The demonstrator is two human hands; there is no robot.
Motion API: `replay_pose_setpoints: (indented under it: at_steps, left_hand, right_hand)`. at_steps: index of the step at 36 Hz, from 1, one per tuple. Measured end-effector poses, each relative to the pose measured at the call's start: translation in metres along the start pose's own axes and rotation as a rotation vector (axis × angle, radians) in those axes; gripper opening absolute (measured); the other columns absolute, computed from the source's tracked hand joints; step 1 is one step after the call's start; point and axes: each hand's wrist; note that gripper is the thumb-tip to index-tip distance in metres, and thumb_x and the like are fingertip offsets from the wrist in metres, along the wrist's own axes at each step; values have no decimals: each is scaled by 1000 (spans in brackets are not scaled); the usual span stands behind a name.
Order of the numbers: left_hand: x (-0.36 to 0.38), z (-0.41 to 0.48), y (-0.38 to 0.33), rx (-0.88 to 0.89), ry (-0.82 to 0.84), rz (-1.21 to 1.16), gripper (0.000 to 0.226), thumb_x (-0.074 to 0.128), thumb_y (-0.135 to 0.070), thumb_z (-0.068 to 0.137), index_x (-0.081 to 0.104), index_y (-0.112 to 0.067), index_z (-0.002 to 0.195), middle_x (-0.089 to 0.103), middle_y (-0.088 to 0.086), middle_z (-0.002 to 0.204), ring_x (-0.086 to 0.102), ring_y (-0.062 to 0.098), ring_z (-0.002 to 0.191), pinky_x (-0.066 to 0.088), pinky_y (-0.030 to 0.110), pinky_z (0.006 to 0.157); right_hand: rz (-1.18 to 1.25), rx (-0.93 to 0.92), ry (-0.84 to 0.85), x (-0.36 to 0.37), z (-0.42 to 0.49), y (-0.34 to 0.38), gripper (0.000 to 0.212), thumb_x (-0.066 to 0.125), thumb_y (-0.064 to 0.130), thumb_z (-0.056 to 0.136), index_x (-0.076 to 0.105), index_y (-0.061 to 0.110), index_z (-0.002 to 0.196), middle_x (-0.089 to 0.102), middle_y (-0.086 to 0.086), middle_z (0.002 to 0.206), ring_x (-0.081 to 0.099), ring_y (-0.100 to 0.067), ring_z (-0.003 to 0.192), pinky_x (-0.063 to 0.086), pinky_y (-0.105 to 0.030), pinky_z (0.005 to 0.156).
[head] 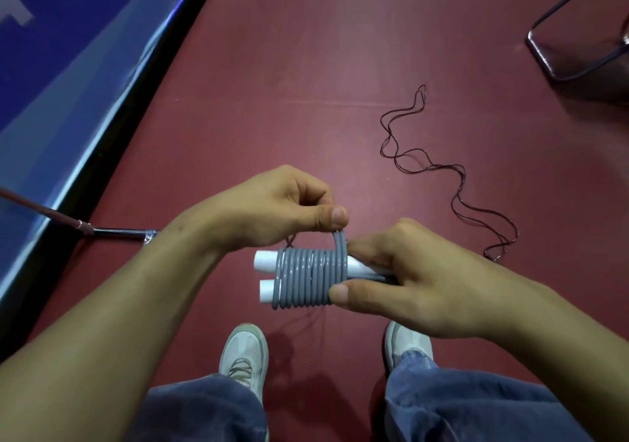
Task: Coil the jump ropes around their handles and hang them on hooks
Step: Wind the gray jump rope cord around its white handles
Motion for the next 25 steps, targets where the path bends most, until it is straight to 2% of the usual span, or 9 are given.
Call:
replay_pose_setpoints:
  at_steps: [2, 6, 9, 11, 12, 15, 18, 22, 25]
  left_hand:
    - [3, 0, 1, -12, 14, -114, 60, 74, -78, 66, 67, -18, 72, 59, 18, 69, 51, 26, 64, 45, 48, 62]
    - [12, 0, -1, -36, 17, -274, 41, 76, -62, 69, 72, -21, 72, 64, 3, 66, 55, 14, 58, 44, 26, 54]
    - [18, -5, -1, -67, 54, -291, 23, 74, -28, 89, 70, -16, 69, 62, -1, 62, 55, 10, 56, 44, 21, 52]
    - [24, -8, -3, -81, 35, -268, 29, 64, 3, 88, 64, -15, 65, 54, -5, 59, 47, 6, 54, 41, 20, 52]
    - [28, -10, -3, -82, 20, -298, 28, 57, 5, 89, 64, -13, 67, 51, -3, 61, 44, 8, 56, 41, 23, 55]
    - [41, -10, -7, -103, 6, -490, 26, 52, -18, 103, 72, -9, 88, 39, 7, 68, 31, 17, 61, 34, 31, 59]
    - [47, -9, -11, -94, -4, -496, 29, 55, -30, 98, 77, -11, 94, 32, 2, 63, 28, 19, 60, 30, 32, 59]
    - [50, -11, -12, -77, -86, -261, 23, 59, -33, 87, 78, -20, 84, 40, -2, 55, 38, 18, 54, 34, 32, 56]
    - [53, -11, -13, -117, -94, -312, 28, 57, -33, 87, 77, -15, 81, 40, -6, 53, 34, 17, 50, 29, 33, 54]
  right_hand:
    - [23, -27, -32, -2, 0, 1, 44, 68, 45, 91, 43, 23, 62, 34, 9, 52, 30, -8, 46, 25, -30, 45]
    - [50, -91, -92, -2, -2, 1, 43, 68, 39, 92, 41, 26, 61, 34, 12, 52, 31, -8, 46, 24, -24, 46]
    - [79, -83, -178, -4, -5, -1, 38, 68, 40, 88, 46, 29, 60, 35, 14, 52, 32, -5, 46, 25, -18, 46]
    - [141, -24, -259, -9, -5, -4, 31, 68, 46, 84, 55, 26, 64, 39, 13, 51, 34, -3, 45, 26, -17, 45]
    - [160, 4, -298, -13, -5, -6, 31, 67, 48, 83, 60, 23, 67, 43, 11, 51, 36, -3, 45, 28, -17, 45]
    - [223, 55, -382, -20, -1, -11, 26, 63, 43, 86, 65, 22, 71, 52, 7, 51, 42, -4, 43, 32, -20, 44]
    - [278, 147, -467, -22, 3, -19, 36, 65, 45, 88, 65, 10, 76, 55, 3, 54, 41, -8, 43, 32, -26, 45]
    - [374, 188, -523, -25, 4, -24, 36, 72, 36, 80, 61, 2, 82, 53, 1, 51, 39, -9, 40, 30, -22, 42]
    - [359, 208, -536, -25, 5, -24, 26, 78, 27, 88, 64, 5, 87, 58, -4, 54, 45, -11, 42, 35, -23, 44]
Point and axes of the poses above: each hand's wrist, its own z-axis towards the middle knuckle, its own x-axis out of the palm, y = z × x
